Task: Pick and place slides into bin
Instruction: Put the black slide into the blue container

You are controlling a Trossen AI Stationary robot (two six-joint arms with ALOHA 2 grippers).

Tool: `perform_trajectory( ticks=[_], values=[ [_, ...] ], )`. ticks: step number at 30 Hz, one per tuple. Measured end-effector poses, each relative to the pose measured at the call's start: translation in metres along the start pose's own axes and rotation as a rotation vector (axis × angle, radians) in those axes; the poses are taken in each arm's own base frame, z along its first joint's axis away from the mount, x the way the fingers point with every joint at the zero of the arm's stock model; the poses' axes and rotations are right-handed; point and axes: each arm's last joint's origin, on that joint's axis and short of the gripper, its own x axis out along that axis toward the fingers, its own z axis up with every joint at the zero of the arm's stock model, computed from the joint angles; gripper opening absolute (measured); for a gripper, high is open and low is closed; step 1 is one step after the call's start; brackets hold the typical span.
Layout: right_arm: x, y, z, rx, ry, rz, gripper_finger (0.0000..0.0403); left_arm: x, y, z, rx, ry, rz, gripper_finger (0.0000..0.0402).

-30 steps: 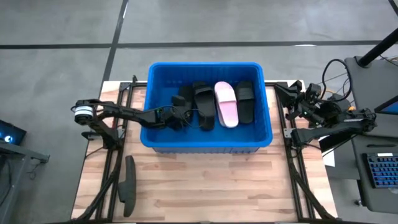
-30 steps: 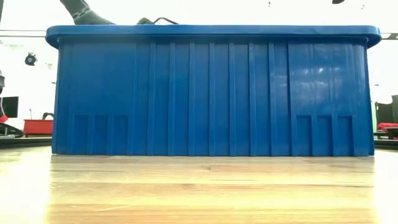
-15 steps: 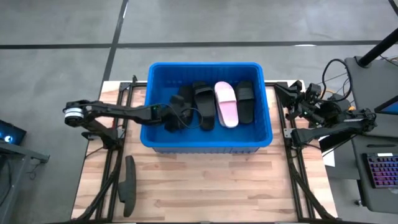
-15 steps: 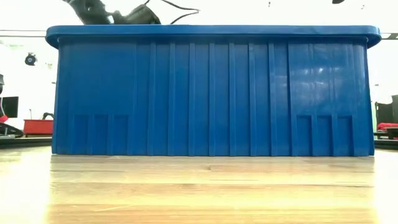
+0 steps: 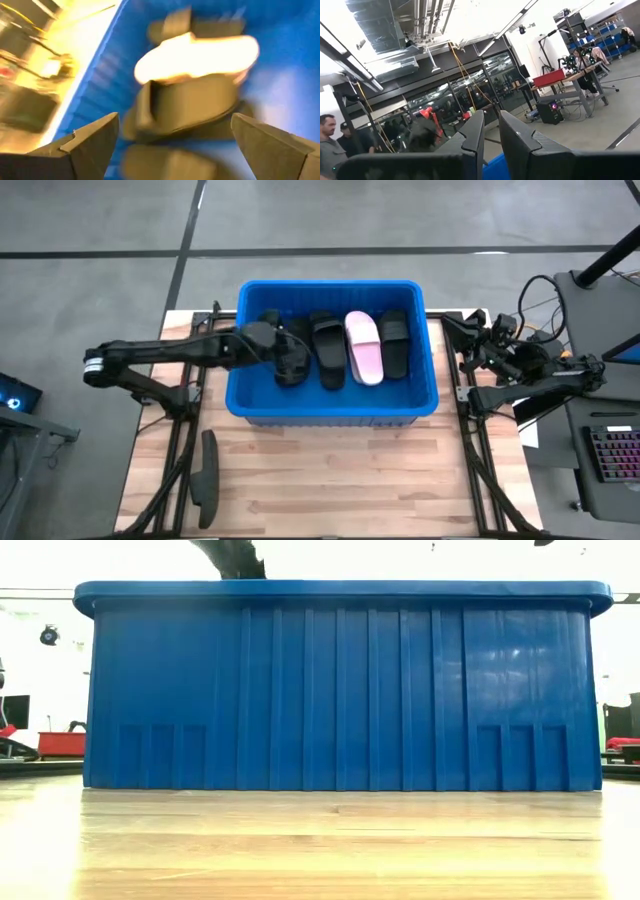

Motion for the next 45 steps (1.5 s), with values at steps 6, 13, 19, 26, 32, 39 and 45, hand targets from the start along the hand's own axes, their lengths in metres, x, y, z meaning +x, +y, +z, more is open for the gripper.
perform_trajectory(
  ticks=[6,13,19,26,32,39,45],
  values=[
    [0.0,0.0,0.0,0.0,0.0,0.0,0.0052,-0.044,0.001,0.033,-0.396,-0.032,-0.211,0.0368],
    [0.0,0.0,0.0,0.0,0.0,0.0,0.0052,-0.084,-0.011,0.057,-0.809,0.054,-0.681,0.0368],
    [0.0,0.0,0.0,-0.003,0.003,0.001,0.0052,-0.11,-0.035,0.062,-1.085,0.312,-0.97,0.0368],
    [0.0,0.0,-0.001,-0.008,0.007,0.003,0.0052,-0.132,-0.066,0.037,-1.206,0.701,-0.788,0.0368],
    [0.0,0.0,-0.001,-0.008,0.007,0.003,0.0052,-0.147,-0.081,0.007,-1.271,0.976,-0.422,0.0368],
    [0.0,0.0,-0.001,-0.005,0.009,0.01,0.0052,-0.15,-0.095,-0.022,-1.311,1.179,-0.066,0.0368],
    [0.0,0.0,-0.001,-0.005,0.009,0.011,0.0052,-0.136,-0.118,-0.046,-1.253,1.323,0.063,0.0368]
  ],
)
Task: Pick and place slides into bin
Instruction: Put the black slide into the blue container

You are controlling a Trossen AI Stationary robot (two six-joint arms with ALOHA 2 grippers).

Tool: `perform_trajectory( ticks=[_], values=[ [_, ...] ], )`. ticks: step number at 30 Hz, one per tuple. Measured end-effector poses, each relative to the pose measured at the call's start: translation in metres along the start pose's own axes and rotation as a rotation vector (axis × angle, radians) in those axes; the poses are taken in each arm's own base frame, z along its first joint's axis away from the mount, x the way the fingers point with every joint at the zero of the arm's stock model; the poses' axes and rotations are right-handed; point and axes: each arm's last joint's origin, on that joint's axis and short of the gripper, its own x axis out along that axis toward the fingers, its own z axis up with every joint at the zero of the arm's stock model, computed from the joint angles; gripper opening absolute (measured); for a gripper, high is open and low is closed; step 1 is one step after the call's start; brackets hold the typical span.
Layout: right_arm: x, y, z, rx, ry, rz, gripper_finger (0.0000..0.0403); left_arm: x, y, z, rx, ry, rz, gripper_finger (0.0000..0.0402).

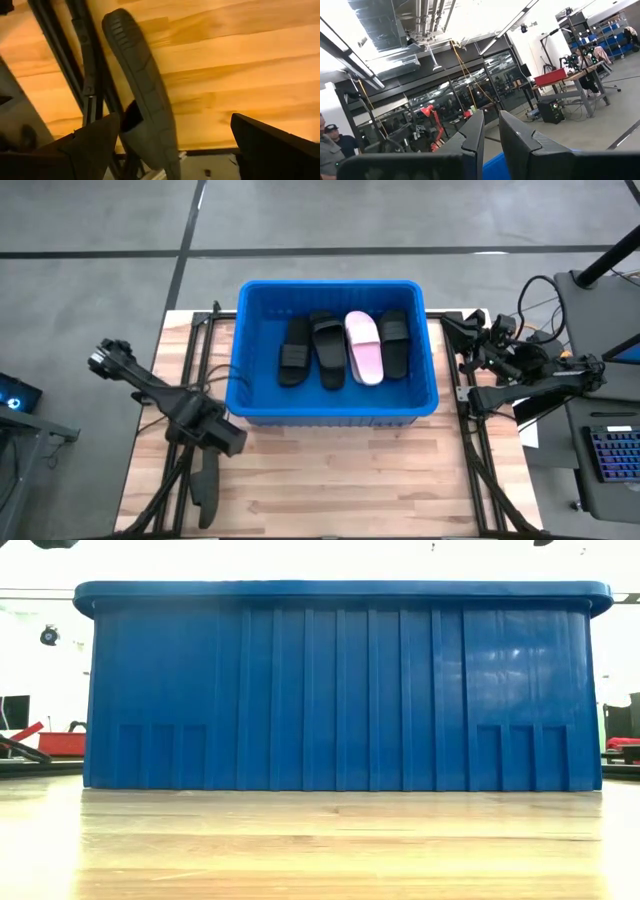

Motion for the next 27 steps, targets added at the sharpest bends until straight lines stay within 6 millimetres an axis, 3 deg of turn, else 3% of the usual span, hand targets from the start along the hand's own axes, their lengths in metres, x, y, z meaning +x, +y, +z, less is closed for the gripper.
perform_trajectory(
  ticks=[5,15,27],
  values=[
    [0.0,0.0,0.0,0.0,0.0,0.0,0.0052,0.027,-0.001,0.002,-0.017,0.029,0.115,0.0368],
    [0.0,0.0,0.0,0.0,0.0,0.0,0.0052,0.082,-0.005,0.006,-0.036,0.07,0.085,0.0368],
    [0.0,0.001,0.0,0.0,0.003,0.019,0.0052,0.112,0.014,0.008,-0.071,0.085,0.211,0.0368]
  ],
)
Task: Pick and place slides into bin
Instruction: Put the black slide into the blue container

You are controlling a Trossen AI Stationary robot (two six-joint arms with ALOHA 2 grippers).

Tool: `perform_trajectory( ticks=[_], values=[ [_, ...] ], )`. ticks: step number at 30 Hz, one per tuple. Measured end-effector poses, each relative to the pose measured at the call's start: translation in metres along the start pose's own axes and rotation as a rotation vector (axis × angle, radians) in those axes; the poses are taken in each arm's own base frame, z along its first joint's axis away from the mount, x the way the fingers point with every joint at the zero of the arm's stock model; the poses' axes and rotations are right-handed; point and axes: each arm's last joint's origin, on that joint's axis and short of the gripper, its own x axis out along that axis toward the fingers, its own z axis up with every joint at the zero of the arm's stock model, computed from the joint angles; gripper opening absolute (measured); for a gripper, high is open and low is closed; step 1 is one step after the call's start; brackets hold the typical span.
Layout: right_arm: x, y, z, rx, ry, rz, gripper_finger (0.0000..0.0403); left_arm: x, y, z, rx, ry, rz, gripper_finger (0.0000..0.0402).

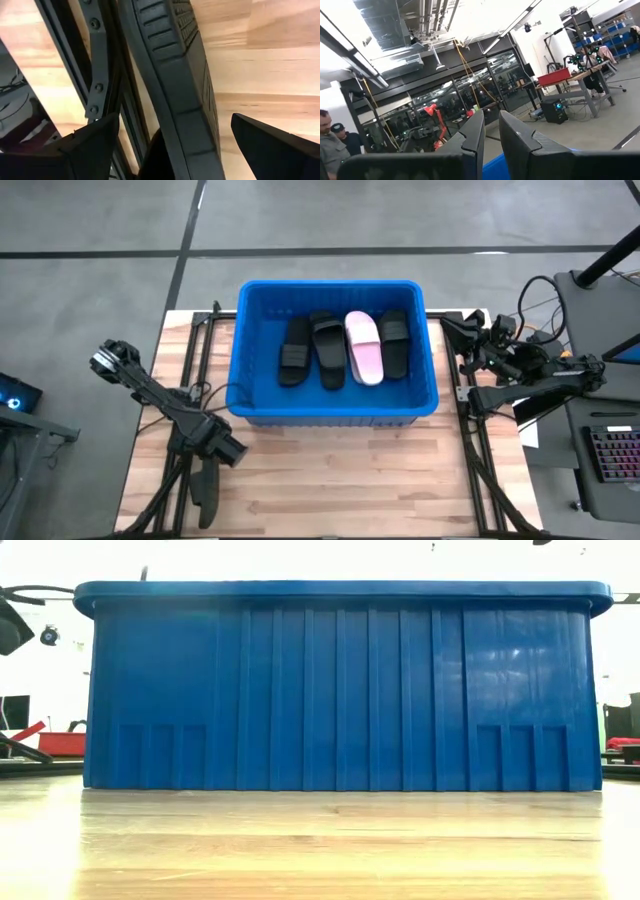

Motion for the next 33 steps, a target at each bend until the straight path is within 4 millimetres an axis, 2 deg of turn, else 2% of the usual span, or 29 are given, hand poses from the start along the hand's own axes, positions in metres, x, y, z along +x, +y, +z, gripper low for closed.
perform_trajectory(
  ticks=[4,9,14,21,29,33],
  values=[
    [0.0,0.0,0.0,0.0,0.0,0.0,0.0052,0.01,0.004,0.003,0.015,-0.021,0.025,0.0353],
    [0.0,0.0,0.0,0.0,0.0,0.0,0.0052,0.017,0.005,0.006,0.086,0.009,0.015,0.0298],
    [0.0,0.0,0.0,0.0,0.0,0.004,0.0052,0.025,-0.001,0.006,0.129,0.044,-0.059,0.0208],
    [0.0,0.0,0.0,0.0,0.0,0.004,0.0052,0.028,-0.005,0.005,0.239,0.054,-0.103,0.0057],
    [0.0,0.0,0.0,0.006,-0.001,0.004,0.0052,0.006,-0.006,-0.007,0.545,0.157,-0.201,0.0055],
    [0.0,0.0,0.0,0.032,-0.001,0.004,0.0052,-0.011,-0.019,-0.025,0.735,0.302,-0.409,0.0055]
  ],
)
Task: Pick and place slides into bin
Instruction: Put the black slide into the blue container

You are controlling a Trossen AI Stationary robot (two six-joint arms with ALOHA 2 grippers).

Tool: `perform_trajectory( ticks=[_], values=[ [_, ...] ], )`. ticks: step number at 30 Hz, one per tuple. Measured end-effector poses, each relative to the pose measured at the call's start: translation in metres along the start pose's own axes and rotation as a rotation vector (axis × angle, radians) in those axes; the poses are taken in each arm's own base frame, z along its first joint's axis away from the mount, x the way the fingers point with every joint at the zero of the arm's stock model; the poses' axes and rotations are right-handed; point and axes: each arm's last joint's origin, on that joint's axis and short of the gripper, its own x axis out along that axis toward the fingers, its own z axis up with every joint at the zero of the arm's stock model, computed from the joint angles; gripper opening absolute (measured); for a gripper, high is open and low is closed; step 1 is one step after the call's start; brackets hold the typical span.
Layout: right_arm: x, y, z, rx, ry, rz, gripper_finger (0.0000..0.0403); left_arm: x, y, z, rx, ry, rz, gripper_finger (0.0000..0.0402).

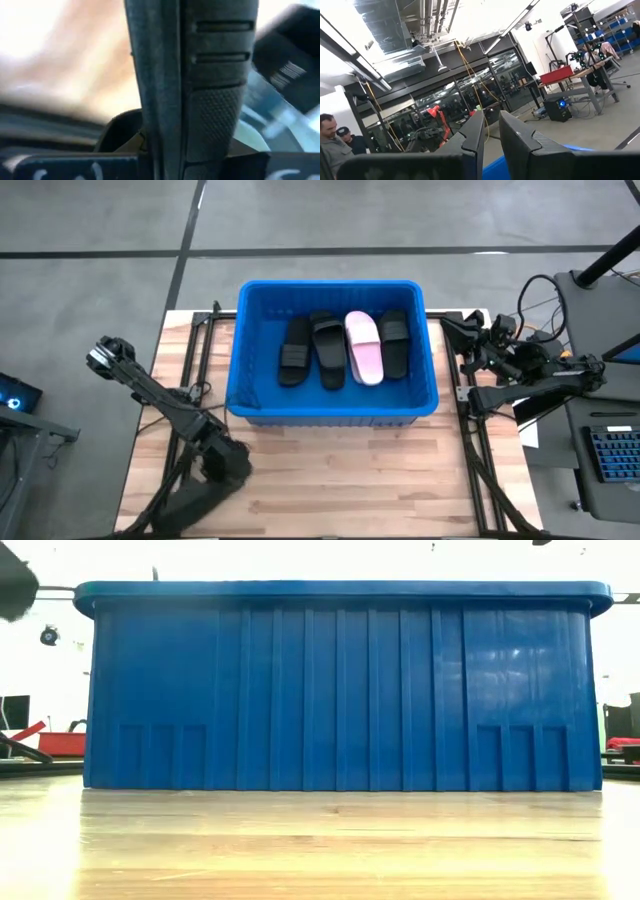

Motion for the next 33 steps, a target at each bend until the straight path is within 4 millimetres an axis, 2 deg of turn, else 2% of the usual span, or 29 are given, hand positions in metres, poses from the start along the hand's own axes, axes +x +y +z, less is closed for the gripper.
perform_trajectory(
  ticks=[3,7,16,20,23,26,33],
  values=[
    [0.0,0.0,0.0,0.003,0.0,0.0,0.0052,-0.008,-0.025,-0.007,0.193,-0.015,-0.182,0.0054],
    [0.0,0.0,0.0,0.004,0.0,0.0,0.0052,-0.026,-0.059,-0.014,0.463,-0.181,-0.41,0.0054],
    [0.0,0.0,0.0,0.08,-0.001,0.0,0.0052,-0.073,-0.101,-0.022,0.665,-0.632,-0.646,0.0054],
    [0.0,0.0,0.0,0.1,0.001,0.009,0.0052,-0.099,-0.119,-0.031,0.894,-0.941,-0.796,0.0054],
    [0.0,0.003,0.0,0.132,0.019,0.096,0.0052,-0.119,-0.126,-0.033,1.043,-1.208,-0.874,0.0054],
    [-0.001,0.007,0.0,0.135,0.052,0.221,0.0052,-0.138,-0.129,-0.033,1.173,-1.463,-0.833,0.0054],
    [0.004,0.013,0.0,0.135,0.035,0.321,0.0053,-0.171,-0.132,-0.026,1.423,-1.851,-0.504,0.0054]
  ],
)
